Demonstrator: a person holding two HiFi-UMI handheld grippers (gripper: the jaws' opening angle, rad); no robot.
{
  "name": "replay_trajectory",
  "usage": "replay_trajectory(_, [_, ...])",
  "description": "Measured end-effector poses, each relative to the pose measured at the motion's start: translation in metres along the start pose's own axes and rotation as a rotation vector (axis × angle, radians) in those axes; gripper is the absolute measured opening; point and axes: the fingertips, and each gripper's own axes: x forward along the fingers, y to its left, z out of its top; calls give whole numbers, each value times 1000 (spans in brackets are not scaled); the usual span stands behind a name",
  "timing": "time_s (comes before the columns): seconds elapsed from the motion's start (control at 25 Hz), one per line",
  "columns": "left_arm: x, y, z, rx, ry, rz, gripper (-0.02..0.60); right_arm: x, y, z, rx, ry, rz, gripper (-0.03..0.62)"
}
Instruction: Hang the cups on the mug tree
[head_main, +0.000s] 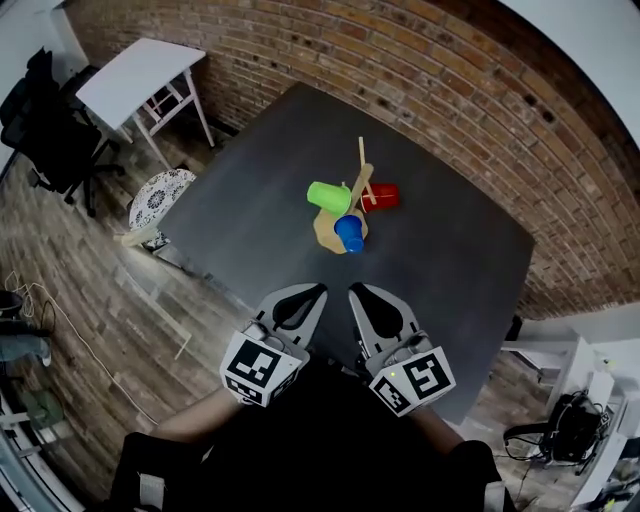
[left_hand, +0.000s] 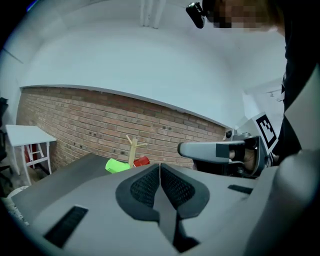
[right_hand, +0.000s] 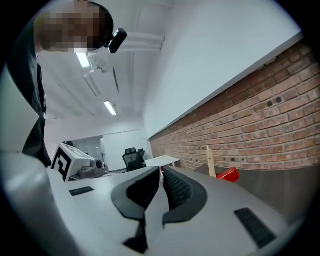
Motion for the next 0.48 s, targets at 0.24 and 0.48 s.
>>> replay_trajectory(0.24, [5, -3, 8, 12, -30, -20, 23, -13, -10, 10, -29, -41, -70, 44])
replay_trajectory(0.48, [13, -18, 6, 16, -10, -69, 23, -31, -19, 11, -7, -73, -108, 44])
